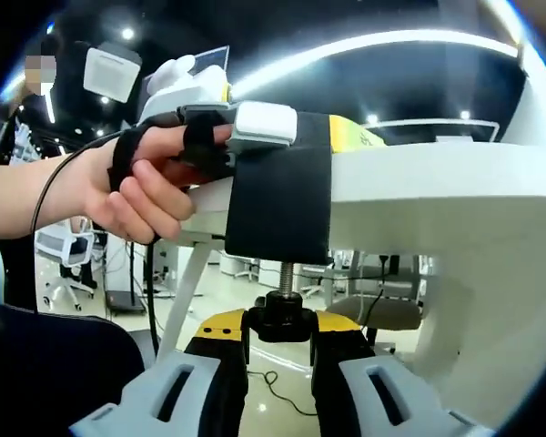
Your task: Clamp the fixed fixture on the desktop, loosen the retaining clip, secure it to the edge of the desk, and tighten the retaining clip.
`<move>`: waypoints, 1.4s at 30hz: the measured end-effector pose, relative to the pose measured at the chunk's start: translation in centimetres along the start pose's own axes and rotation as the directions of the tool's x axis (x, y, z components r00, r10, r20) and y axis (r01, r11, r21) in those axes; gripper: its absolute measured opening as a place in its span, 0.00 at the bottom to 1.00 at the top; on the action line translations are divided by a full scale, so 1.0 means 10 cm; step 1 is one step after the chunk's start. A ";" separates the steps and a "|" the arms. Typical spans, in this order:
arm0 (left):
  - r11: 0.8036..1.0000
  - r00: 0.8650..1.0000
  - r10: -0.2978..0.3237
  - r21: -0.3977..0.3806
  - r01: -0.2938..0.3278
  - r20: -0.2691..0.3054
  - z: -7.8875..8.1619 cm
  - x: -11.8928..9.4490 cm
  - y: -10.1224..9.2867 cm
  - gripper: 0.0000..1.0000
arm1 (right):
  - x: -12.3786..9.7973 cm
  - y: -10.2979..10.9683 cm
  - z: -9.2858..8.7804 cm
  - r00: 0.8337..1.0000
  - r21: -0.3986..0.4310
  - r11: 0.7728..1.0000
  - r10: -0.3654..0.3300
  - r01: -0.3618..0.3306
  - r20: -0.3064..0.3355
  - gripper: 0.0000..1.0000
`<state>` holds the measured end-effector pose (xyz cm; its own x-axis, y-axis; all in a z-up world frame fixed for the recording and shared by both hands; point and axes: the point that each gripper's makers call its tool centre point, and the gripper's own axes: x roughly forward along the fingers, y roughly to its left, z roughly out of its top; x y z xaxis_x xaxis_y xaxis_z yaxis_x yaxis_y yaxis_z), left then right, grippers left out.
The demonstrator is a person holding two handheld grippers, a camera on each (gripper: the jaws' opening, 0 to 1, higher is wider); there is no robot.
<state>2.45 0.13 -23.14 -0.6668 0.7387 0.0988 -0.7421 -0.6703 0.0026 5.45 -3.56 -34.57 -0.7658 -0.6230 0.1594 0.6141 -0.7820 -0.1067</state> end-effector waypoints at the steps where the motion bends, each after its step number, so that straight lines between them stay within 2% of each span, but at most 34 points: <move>1: 1.000 1.000 0.000 -0.002 0.000 -0.001 0.00 0.01 0.01 0.30 | 0.00 0.00 -0.01 1.000 0.009 1.000 -0.008 0.008 -0.007 0.24; 6: 1.000 1.000 0.001 -0.002 -0.001 -0.001 0.01 0.01 0.02 0.30 | -0.17 -0.11 -0.15 0.991 0.045 0.991 -0.122 0.124 -0.061 0.31; 8: 1.000 1.000 0.002 0.000 -0.002 0.000 0.01 0.01 0.02 0.30 | -0.30 -0.15 -0.15 0.983 0.083 0.980 -0.173 0.178 -0.065 0.31; 10: 1.000 1.000 0.004 -0.005 -0.004 -0.004 0.00 0.01 0.02 0.30 | -0.43 -0.16 -0.12 0.977 0.078 0.975 -0.204 0.209 -0.064 0.31; 17: 1.000 1.000 0.025 0.001 -0.025 0.003 0.01 0.01 0.03 0.33 | -0.69 -0.26 0.19 0.967 0.027 0.967 -0.252 0.253 -0.027 0.31; 24: 1.000 1.000 0.026 -0.002 -0.026 0.001 0.02 0.01 0.03 0.34 | -0.83 -0.30 0.38 0.960 0.001 0.960 -0.280 0.280 0.000 0.31; 28: 1.000 1.000 0.018 -0.002 -0.018 0.005 0.02 0.00 0.00 0.41 | -0.93 -0.30 0.45 0.957 -0.030 0.956 -0.291 0.291 -0.002 0.31; 34: 1.000 1.000 0.024 -0.002 -0.024 0.005 0.02 0.00 -0.01 0.42 | -1.13 -0.39 0.64 0.935 0.016 0.935 -0.354 0.353 0.013 0.30; 39: 1.000 1.000 0.014 0.000 -0.014 0.008 0.02 0.00 -0.03 0.44 | -1.32 -0.44 0.93 0.918 0.012 0.920 -0.392 0.392 0.061 0.29; 42: 1.000 1.000 0.013 -0.021 -0.012 0.014 0.03 0.00 -0.03 0.44 | -1.38 -0.47 1.05 0.913 0.010 0.916 -0.400 0.401 0.079 0.29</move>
<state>2.68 0.26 -22.82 -0.6751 0.7291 0.1124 -0.7351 -0.6777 -0.0193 15.16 8.85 -25.98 -0.9298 -0.2543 0.2660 0.2574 -0.9660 -0.0238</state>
